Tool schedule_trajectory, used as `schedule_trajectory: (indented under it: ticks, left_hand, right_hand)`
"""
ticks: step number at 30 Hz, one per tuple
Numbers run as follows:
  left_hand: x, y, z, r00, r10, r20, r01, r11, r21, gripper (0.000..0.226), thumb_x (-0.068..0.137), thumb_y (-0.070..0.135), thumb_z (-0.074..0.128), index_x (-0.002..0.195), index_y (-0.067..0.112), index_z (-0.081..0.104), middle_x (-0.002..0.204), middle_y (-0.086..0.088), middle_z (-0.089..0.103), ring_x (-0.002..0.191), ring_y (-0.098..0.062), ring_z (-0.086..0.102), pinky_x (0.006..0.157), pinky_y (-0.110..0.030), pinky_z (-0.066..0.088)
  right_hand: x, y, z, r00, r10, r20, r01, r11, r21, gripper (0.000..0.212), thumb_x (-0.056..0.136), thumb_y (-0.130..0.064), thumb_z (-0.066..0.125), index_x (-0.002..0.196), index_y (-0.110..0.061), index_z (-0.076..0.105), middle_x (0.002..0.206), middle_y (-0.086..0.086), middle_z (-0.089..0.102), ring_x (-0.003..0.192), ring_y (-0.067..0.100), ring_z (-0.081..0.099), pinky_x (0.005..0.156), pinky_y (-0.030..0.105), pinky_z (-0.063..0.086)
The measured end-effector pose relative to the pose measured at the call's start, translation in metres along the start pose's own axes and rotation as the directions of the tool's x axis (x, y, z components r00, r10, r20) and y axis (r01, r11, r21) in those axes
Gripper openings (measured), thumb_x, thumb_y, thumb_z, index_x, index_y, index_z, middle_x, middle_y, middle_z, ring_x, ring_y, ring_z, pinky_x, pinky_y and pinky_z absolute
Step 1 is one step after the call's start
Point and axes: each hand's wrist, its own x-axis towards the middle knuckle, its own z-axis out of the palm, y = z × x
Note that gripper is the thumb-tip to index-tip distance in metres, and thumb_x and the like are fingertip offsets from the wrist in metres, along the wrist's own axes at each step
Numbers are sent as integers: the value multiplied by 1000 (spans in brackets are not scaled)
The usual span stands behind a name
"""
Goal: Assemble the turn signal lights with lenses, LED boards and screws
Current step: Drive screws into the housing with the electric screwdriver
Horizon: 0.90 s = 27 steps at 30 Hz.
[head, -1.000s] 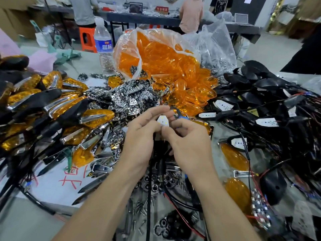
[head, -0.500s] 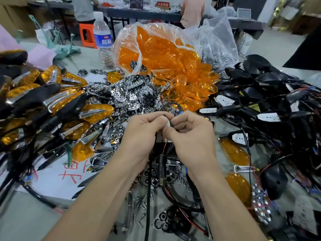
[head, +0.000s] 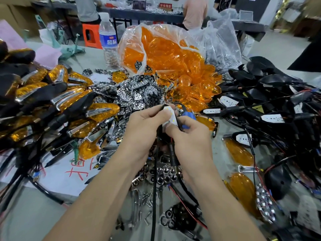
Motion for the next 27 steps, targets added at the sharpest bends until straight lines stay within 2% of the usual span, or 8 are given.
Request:
schedule_trajectory:
  ticks: [6,11,14,17,19,22,25,27]
  left_hand:
    - [5,-2,-7,991,133,-27,-130,988,88,23,95,1,62,81,10,78,84,-9,77,75,-16,71,71,-33,63]
    - [9,-8,-12,998,58,7,-59,990,130,21,99,17,63,87,16,80,90,-4,79,82,-15,75,76,-32,63]
    - [13,-5,-18,999,27,-46,-26,1000,17,33,99,3,61,76,15,82,83,-7,79,73,-15,75,64,-23,59]
    - [17,-1,-26,990,-2,-142,0,1000,-16,32,95,0,63,75,16,81,79,-9,76,69,-19,71,62,-30,59]
    - [22,0,-35,974,-27,-224,25,1000,-14,29,92,-1,65,75,16,81,77,-8,74,67,-21,67,61,-32,59]
    - [29,2,-48,948,-76,-308,77,997,-7,34,96,2,66,71,19,82,76,-4,76,69,-21,69,61,-33,59]
    - [36,2,-57,929,-116,-352,133,991,25,18,96,6,68,90,15,82,95,-11,78,86,-29,71,79,-44,58]
    - [39,1,-60,917,-146,-371,169,985,31,16,95,8,69,107,10,80,101,-14,78,88,-31,71,76,-45,59]
  right_hand:
    - [2,1,9,1000,-7,-3,7,999,-37,21,87,-40,68,84,-22,79,74,11,69,66,19,56,63,45,50]
    - [9,-3,19,992,65,-105,-68,997,-27,17,77,-37,73,76,-21,79,73,12,73,67,32,60,66,64,56]
    - [8,-7,26,994,72,-87,-81,991,-103,16,81,-39,76,77,-25,81,71,0,75,68,24,66,69,54,59]
    - [16,-17,23,996,85,-14,-86,960,-267,29,83,-45,72,89,-18,79,86,14,76,77,35,71,75,50,60]
    - [36,-27,19,994,3,-106,-40,938,-344,27,88,-39,67,88,-13,76,83,15,75,67,35,68,67,46,61]
    - [78,-42,22,990,-138,11,112,756,-645,26,96,-10,59,100,-23,82,98,0,81,56,4,65,57,24,56]
    - [112,-44,37,960,-10,280,247,502,-829,58,94,6,52,145,-21,60,143,2,64,108,18,68,91,34,58]
    - [121,-37,47,905,74,418,385,273,-882,69,94,5,51,157,-22,43,143,5,62,101,25,64,81,35,53]
